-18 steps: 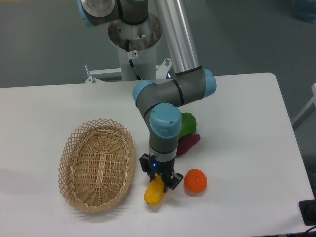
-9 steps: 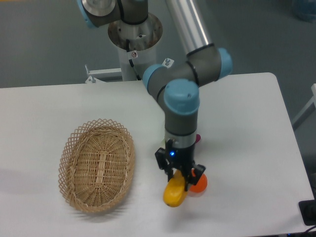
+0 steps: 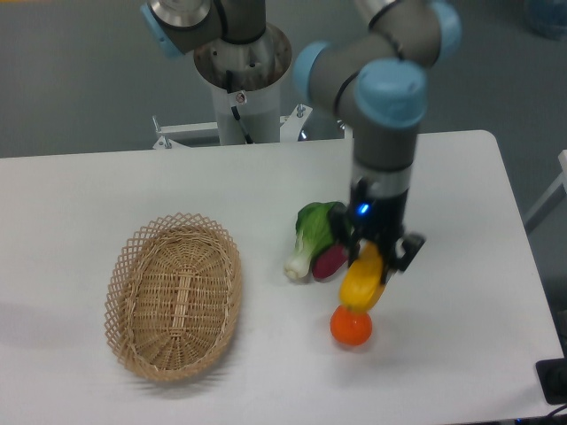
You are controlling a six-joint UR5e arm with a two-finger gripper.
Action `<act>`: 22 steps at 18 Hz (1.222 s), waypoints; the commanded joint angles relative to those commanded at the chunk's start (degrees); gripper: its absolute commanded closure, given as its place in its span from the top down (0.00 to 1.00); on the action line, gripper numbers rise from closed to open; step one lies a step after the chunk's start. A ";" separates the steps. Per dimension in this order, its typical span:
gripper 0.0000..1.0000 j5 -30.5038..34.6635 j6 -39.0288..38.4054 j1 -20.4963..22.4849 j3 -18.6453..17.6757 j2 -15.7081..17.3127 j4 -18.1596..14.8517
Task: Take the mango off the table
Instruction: 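Lift the held yellow mango up off the table, then hold the yellow mango raised above the table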
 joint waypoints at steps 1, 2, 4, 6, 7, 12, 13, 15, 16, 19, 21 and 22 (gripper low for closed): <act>0.51 -0.09 1.85 1.06 0.00 0.79 -1.67; 0.51 -0.01 3.26 1.59 -0.09 1.24 -2.99; 0.51 0.08 5.99 3.00 -0.18 2.12 -4.75; 0.51 0.17 7.14 3.35 0.08 2.30 -5.64; 0.51 0.26 7.14 3.35 0.35 2.30 -5.64; 0.51 0.61 7.14 3.53 0.44 2.30 -5.64; 0.51 0.61 7.14 3.53 0.53 2.21 -5.64; 0.51 0.61 7.14 3.71 0.35 2.30 -5.47; 0.51 0.61 7.14 3.97 0.35 2.30 -5.55; 0.52 0.52 7.06 3.97 0.44 2.30 -5.47; 0.52 0.52 7.06 4.06 0.44 2.30 -5.47; 0.52 0.52 7.06 4.06 0.44 2.30 -5.47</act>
